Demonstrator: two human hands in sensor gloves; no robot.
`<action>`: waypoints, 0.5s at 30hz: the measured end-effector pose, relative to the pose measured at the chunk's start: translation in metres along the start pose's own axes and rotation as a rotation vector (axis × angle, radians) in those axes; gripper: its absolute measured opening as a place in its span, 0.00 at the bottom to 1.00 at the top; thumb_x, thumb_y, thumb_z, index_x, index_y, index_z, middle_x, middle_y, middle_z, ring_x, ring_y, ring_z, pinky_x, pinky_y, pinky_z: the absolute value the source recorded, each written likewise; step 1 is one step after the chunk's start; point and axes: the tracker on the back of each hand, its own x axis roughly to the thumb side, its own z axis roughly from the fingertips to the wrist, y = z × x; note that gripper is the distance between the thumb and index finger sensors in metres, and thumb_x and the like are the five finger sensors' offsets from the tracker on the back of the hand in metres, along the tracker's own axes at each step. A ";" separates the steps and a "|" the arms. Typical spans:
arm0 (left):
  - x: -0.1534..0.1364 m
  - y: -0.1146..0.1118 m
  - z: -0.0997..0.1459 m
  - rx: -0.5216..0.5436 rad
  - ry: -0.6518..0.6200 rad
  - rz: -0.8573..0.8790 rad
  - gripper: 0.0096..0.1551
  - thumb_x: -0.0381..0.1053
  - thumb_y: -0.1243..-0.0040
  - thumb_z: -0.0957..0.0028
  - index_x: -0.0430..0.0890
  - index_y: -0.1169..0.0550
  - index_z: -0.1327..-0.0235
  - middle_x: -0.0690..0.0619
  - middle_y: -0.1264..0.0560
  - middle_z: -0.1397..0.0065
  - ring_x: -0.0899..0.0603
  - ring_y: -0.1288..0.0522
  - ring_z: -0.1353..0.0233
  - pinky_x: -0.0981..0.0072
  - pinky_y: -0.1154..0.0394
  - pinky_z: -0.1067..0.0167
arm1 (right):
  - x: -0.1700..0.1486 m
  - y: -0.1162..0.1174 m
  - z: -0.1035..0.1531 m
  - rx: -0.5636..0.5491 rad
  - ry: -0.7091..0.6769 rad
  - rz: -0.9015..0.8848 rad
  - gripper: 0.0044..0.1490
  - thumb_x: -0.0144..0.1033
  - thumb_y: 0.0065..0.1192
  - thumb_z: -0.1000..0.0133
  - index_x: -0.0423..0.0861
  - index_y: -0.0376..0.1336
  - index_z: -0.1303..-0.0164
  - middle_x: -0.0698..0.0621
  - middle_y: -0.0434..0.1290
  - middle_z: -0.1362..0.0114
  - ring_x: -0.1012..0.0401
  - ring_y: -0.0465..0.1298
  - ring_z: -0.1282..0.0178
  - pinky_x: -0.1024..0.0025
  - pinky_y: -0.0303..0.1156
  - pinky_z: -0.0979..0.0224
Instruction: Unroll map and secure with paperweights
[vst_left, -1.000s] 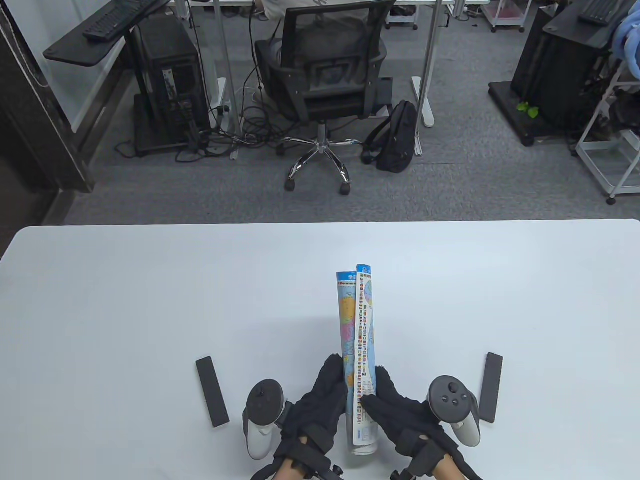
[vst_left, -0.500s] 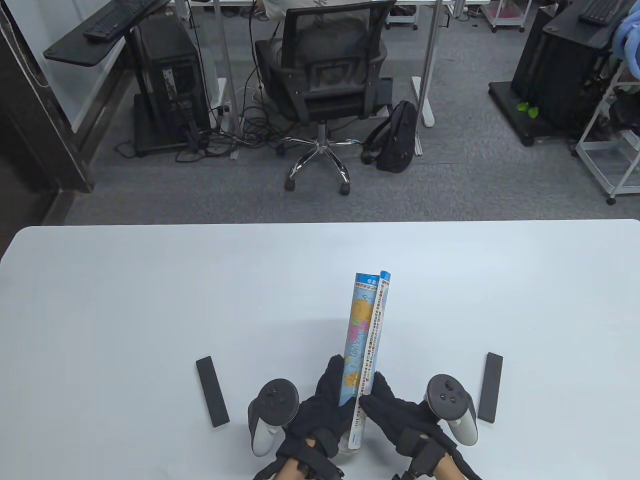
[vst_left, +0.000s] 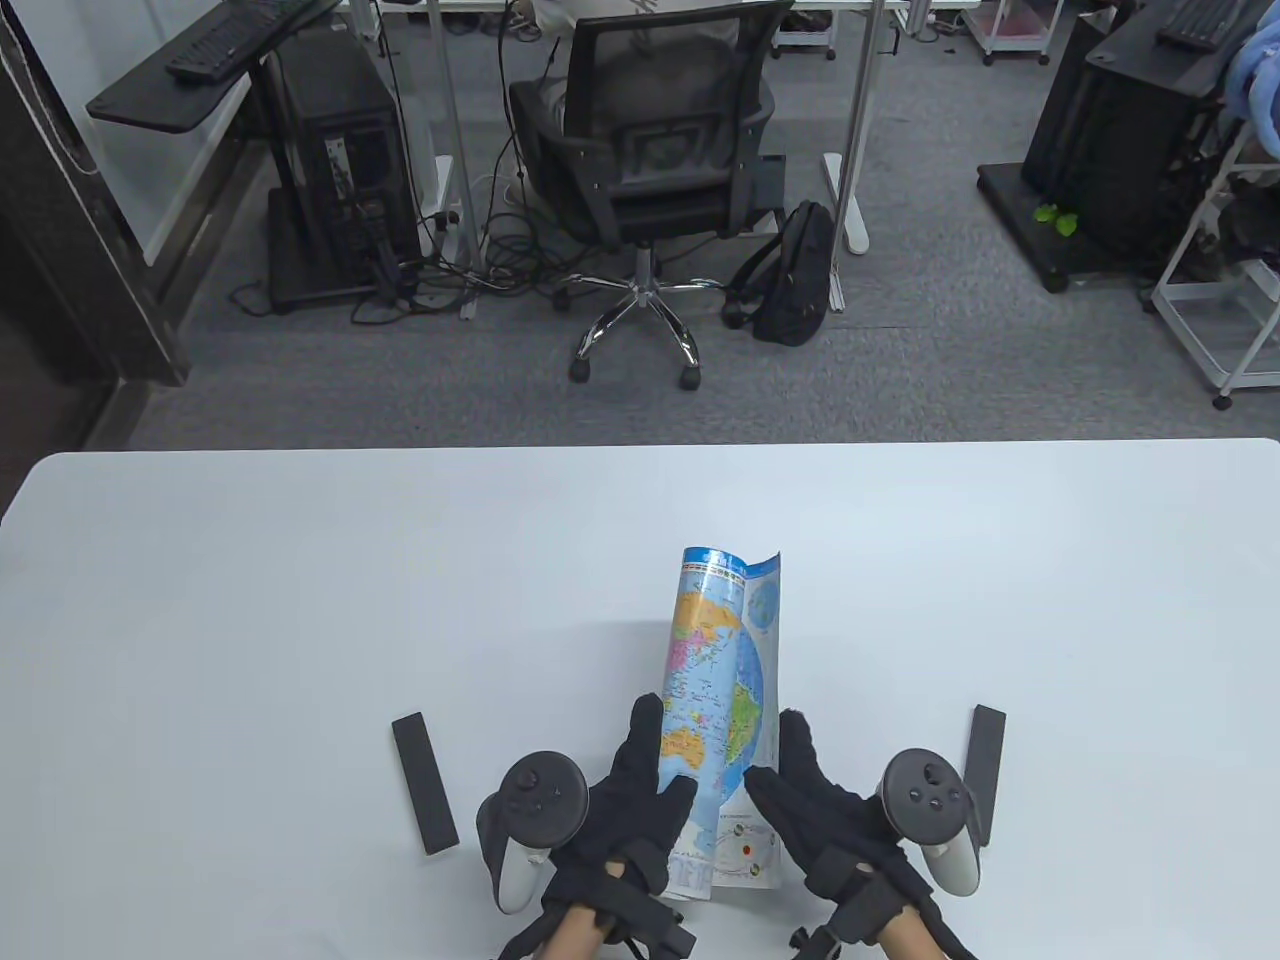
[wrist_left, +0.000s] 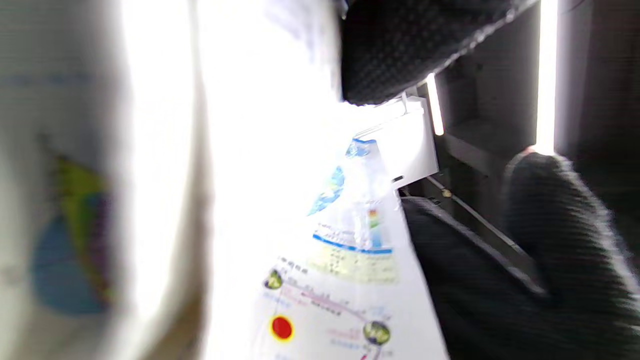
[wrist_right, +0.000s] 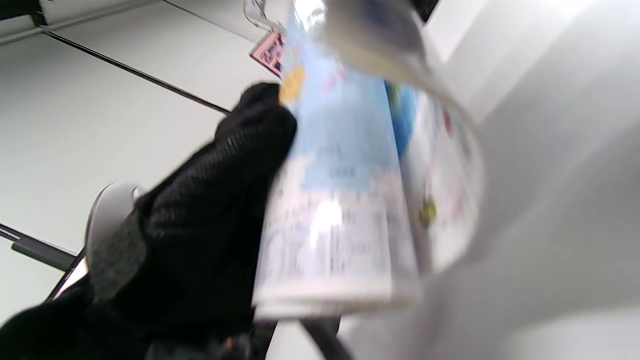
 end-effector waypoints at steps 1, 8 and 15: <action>-0.001 0.000 0.000 -0.007 0.030 -0.029 0.43 0.45 0.41 0.43 0.54 0.52 0.22 0.31 0.43 0.24 0.34 0.26 0.34 0.50 0.18 0.48 | 0.002 -0.001 0.000 0.002 -0.016 0.036 0.50 0.49 0.46 0.33 0.31 0.28 0.25 0.24 0.29 0.23 0.23 0.35 0.30 0.23 0.37 0.39; -0.005 -0.011 -0.002 -0.056 0.165 -0.193 0.37 0.45 0.41 0.44 0.56 0.43 0.22 0.29 0.43 0.24 0.31 0.25 0.35 0.49 0.18 0.49 | 0.000 0.024 -0.008 0.315 0.073 0.448 0.37 0.35 0.48 0.35 0.35 0.41 0.22 0.34 0.36 0.19 0.32 0.28 0.30 0.31 0.27 0.39; -0.005 -0.018 -0.002 -0.091 0.176 -0.359 0.36 0.47 0.44 0.42 0.54 0.43 0.22 0.28 0.46 0.24 0.29 0.29 0.33 0.46 0.20 0.47 | -0.022 0.044 -0.013 0.521 0.274 0.705 0.37 0.35 0.49 0.35 0.35 0.42 0.23 0.34 0.37 0.19 0.32 0.28 0.29 0.31 0.26 0.39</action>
